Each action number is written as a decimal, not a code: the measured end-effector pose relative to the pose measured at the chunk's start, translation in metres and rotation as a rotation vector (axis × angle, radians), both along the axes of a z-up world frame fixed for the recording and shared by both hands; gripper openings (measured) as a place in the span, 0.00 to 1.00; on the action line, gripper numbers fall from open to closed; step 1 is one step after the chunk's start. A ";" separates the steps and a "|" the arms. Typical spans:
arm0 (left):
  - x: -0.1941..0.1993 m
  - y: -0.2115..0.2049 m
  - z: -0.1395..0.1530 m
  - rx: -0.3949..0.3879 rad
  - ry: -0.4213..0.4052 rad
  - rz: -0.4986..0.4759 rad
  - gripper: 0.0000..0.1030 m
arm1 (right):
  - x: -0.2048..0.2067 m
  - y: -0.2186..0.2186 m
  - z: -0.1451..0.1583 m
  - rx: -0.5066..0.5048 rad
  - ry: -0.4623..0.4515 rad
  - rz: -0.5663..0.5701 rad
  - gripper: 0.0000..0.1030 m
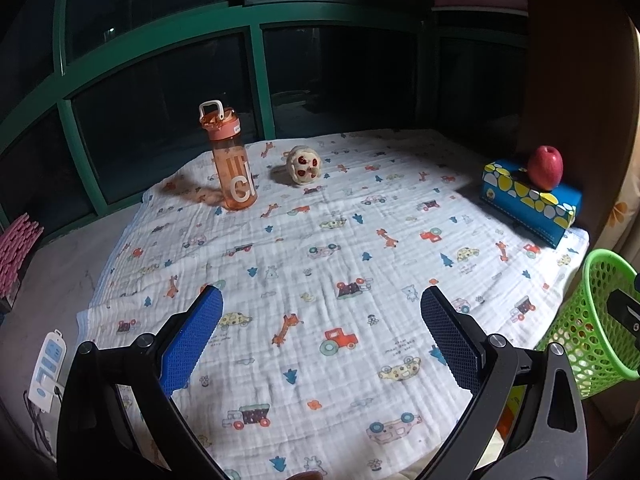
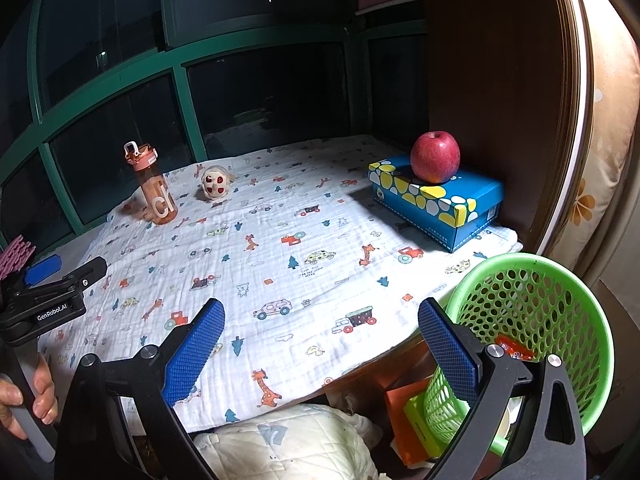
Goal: Collect trash
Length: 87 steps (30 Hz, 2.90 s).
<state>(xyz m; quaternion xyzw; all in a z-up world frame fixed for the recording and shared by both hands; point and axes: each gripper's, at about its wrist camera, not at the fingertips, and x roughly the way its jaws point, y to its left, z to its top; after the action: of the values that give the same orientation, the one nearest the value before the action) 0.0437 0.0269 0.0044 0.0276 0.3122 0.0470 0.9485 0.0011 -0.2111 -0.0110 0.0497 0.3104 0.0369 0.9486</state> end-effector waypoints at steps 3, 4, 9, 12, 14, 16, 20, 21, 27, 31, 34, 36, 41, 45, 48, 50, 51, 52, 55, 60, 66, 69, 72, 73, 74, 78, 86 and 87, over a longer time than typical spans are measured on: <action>0.000 0.001 -0.001 0.000 0.002 0.003 0.95 | 0.000 0.000 0.000 0.001 0.002 -0.001 0.91; 0.000 0.001 -0.001 0.000 0.003 0.005 0.95 | 0.000 0.001 0.000 0.001 0.002 -0.002 0.91; -0.001 0.002 0.000 -0.001 -0.004 0.012 0.95 | 0.000 0.001 0.000 0.001 0.000 -0.003 0.91; -0.001 0.002 -0.001 0.004 -0.004 0.016 0.95 | 0.000 0.000 0.000 0.000 0.001 -0.003 0.91; -0.001 0.002 -0.001 0.006 -0.004 0.019 0.95 | 0.000 0.000 0.000 -0.001 0.001 -0.003 0.91; -0.001 0.001 -0.001 0.011 -0.004 0.021 0.95 | 0.000 0.000 0.000 0.000 0.000 -0.003 0.91; -0.001 0.002 -0.001 0.011 -0.003 0.022 0.95 | 0.000 0.000 0.000 0.000 0.001 -0.003 0.91; -0.001 0.002 -0.001 0.011 -0.002 0.022 0.95 | 0.000 0.000 0.000 -0.001 0.001 -0.003 0.91; -0.002 0.001 -0.002 0.014 -0.001 0.023 0.95 | 0.000 0.000 -0.001 0.000 0.001 -0.001 0.91; -0.002 0.001 -0.002 0.012 0.001 0.022 0.95 | 0.000 0.000 0.000 -0.001 0.002 -0.001 0.91; -0.002 0.000 -0.004 0.014 0.003 0.018 0.95 | 0.000 0.000 0.000 -0.002 0.001 -0.002 0.91; -0.002 0.000 -0.004 0.013 0.005 0.018 0.95 | 0.001 0.000 0.000 0.000 0.000 -0.004 0.91; -0.002 0.000 -0.005 0.013 0.002 0.019 0.95 | 0.000 0.000 0.000 -0.001 -0.001 -0.004 0.91; -0.002 0.001 -0.004 0.011 0.003 0.017 0.95 | 0.001 0.001 0.000 0.000 0.000 -0.005 0.91; -0.002 0.000 -0.004 0.014 0.001 0.019 0.95 | 0.000 0.001 0.000 -0.001 -0.003 -0.004 0.92; -0.002 0.000 -0.004 0.013 0.002 0.019 0.95 | 0.000 0.001 0.000 -0.001 -0.003 -0.005 0.91; -0.002 0.000 -0.004 0.014 0.001 0.018 0.95 | 0.000 0.001 0.000 -0.001 -0.004 -0.005 0.91; -0.003 0.000 -0.004 0.015 -0.001 0.019 0.95 | 0.000 0.001 0.000 0.000 -0.004 -0.005 0.91; -0.003 -0.001 -0.004 0.017 -0.003 0.020 0.95 | 0.000 0.001 0.000 -0.001 -0.003 -0.004 0.91; -0.002 0.000 -0.004 0.019 -0.002 0.023 0.95 | 0.000 0.003 0.001 -0.001 -0.005 -0.003 0.92; -0.003 0.000 -0.004 0.019 -0.002 0.022 0.95 | -0.001 0.004 0.001 0.001 -0.006 -0.003 0.92; -0.002 0.000 -0.005 0.022 -0.002 0.021 0.95 | -0.001 0.004 0.001 0.001 -0.004 -0.005 0.92; -0.002 -0.001 -0.005 0.021 -0.002 0.021 0.95 | -0.001 0.004 0.003 0.001 -0.006 -0.007 0.92; -0.002 -0.001 -0.005 0.021 -0.001 0.022 0.95 | -0.001 0.004 0.003 0.000 -0.008 -0.009 0.92; -0.002 -0.001 -0.005 0.020 0.000 0.022 0.95 | -0.002 0.004 0.003 0.001 -0.009 -0.010 0.92; -0.002 -0.002 -0.004 0.025 -0.007 0.016 0.95 | -0.001 0.004 0.002 0.004 -0.007 -0.011 0.92; -0.003 -0.003 -0.004 0.029 -0.017 0.018 0.95 | -0.001 0.003 0.002 0.004 -0.008 -0.015 0.92; -0.003 -0.004 -0.004 0.028 -0.015 0.018 0.95 | -0.001 0.003 0.002 0.003 -0.008 -0.018 0.91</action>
<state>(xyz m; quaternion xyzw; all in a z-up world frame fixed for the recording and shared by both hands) 0.0411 0.0229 0.0004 0.0376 0.3046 0.0601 0.9498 -0.0002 -0.2079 -0.0091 0.0535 0.3059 0.0291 0.9501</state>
